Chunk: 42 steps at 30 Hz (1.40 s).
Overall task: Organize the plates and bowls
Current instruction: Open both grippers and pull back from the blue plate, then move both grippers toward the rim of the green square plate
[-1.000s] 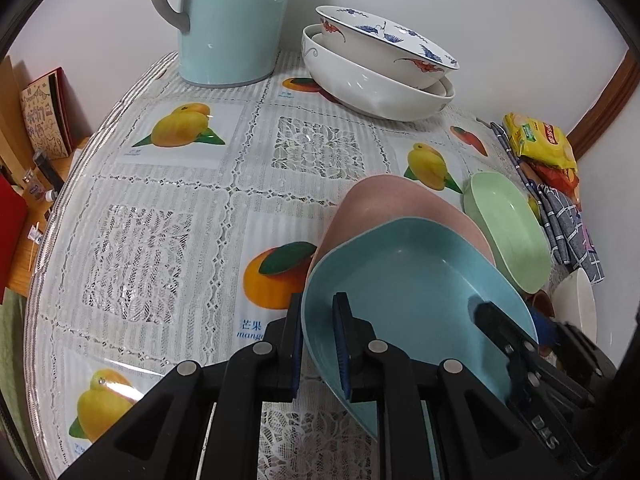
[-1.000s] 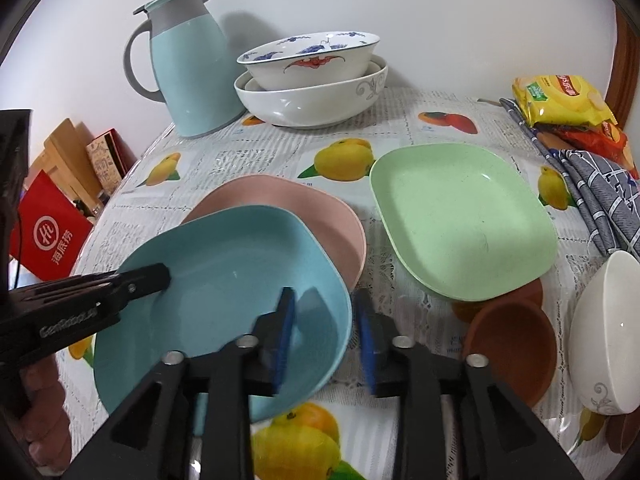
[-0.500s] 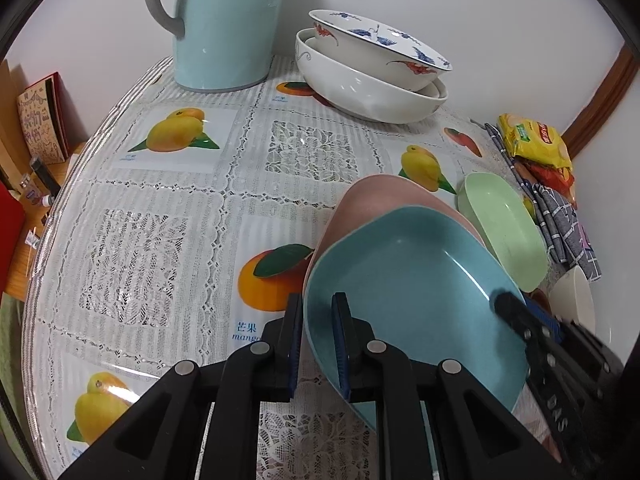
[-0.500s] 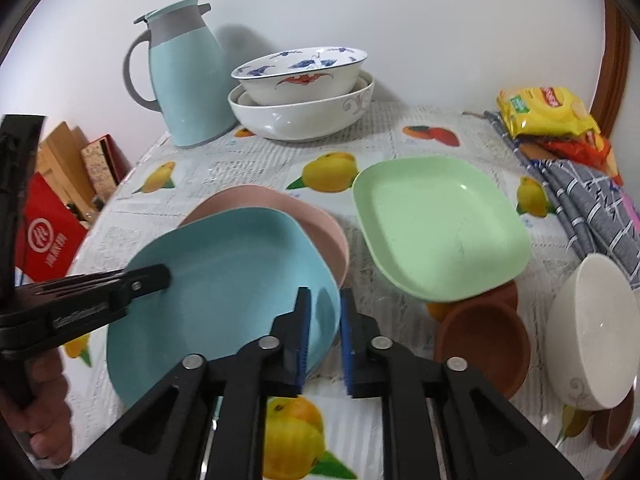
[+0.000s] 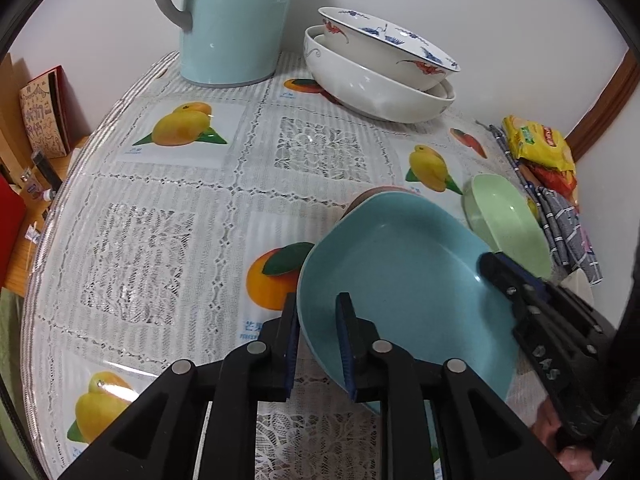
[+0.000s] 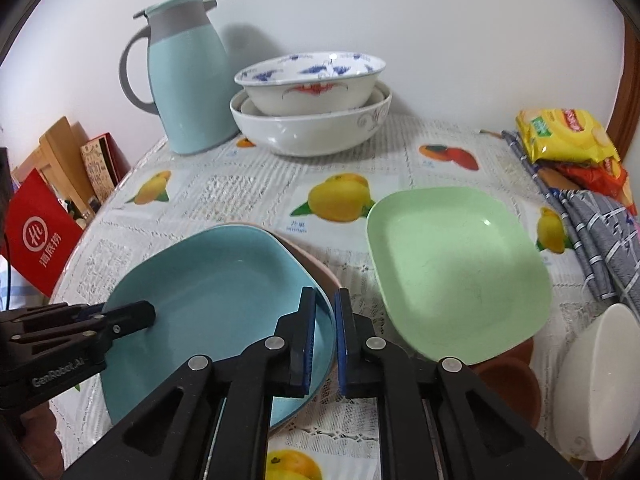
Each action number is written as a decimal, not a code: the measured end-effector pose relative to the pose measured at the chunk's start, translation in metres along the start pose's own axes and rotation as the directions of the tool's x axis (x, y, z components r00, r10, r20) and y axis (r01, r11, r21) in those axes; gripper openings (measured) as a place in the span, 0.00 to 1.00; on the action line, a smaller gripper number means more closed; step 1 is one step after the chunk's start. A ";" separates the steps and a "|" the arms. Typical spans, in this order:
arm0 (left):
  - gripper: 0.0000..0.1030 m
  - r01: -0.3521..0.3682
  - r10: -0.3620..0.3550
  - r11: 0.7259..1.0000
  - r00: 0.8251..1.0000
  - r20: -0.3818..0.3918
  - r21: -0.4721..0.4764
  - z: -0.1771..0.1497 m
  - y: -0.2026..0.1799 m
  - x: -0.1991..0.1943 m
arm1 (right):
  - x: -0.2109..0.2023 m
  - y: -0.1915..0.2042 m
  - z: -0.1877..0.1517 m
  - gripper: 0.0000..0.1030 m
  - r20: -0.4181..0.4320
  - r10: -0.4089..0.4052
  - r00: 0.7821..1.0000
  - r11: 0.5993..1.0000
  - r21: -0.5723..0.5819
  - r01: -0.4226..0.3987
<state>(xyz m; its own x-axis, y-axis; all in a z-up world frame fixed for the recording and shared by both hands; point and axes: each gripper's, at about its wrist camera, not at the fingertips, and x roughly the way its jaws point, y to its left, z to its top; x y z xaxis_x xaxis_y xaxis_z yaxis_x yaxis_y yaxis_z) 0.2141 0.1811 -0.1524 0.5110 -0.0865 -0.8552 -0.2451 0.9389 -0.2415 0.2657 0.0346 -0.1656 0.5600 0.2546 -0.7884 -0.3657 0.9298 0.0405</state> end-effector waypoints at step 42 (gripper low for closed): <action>0.48 0.103 -0.140 0.935 0.987 0.084 0.339 0.007 -0.107 -0.079 | -0.163 -0.077 -0.019 0.72 0.166 -0.266 0.950 0.936 0.281 0.213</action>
<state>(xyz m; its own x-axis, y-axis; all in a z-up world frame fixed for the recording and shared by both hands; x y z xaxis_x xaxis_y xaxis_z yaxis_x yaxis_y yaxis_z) 0.2062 0.0896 -0.0559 0.6079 -0.1885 -0.7713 0.1033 0.9819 -0.1586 0.1885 -0.0832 -0.0523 0.7522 0.0387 -0.6578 -0.0144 0.9990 0.0423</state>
